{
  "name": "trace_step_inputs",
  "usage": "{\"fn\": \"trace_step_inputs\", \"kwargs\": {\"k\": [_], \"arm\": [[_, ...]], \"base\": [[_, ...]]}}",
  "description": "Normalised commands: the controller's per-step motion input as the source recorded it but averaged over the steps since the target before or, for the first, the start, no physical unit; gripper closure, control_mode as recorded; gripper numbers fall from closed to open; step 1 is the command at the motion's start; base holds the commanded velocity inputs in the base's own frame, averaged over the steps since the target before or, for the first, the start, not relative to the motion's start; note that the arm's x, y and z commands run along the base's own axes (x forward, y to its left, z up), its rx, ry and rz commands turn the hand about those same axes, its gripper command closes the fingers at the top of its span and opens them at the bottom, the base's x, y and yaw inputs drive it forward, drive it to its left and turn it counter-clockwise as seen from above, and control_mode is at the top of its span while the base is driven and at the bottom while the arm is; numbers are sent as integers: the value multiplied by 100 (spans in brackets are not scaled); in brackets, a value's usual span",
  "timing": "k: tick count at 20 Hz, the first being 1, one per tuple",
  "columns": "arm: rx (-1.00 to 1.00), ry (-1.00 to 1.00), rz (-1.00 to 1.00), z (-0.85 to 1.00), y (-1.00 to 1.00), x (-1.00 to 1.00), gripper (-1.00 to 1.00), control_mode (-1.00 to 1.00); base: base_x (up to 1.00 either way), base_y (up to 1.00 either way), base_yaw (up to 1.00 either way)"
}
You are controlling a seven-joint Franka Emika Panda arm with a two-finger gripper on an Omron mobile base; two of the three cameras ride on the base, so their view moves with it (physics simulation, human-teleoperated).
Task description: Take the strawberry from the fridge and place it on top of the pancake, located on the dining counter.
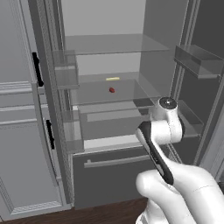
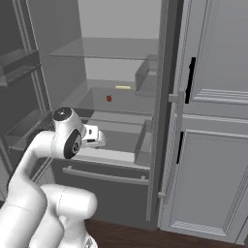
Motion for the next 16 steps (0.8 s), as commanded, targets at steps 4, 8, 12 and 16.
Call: {"fn": "trace_step_inputs", "kwargs": {"k": [4,8,12,16], "arm": [[32,-17,-14,55,0,-43,-100,-100],[35,-10,-30,65,4,-34,-100,-100],[4,20,-20,47,0,5,-100,-100],[-1,44,-3,-41,0,8,-100,-100]], "base": [[0,0,0],[0,0,0],[0,0,0],[0,0,0]]}}
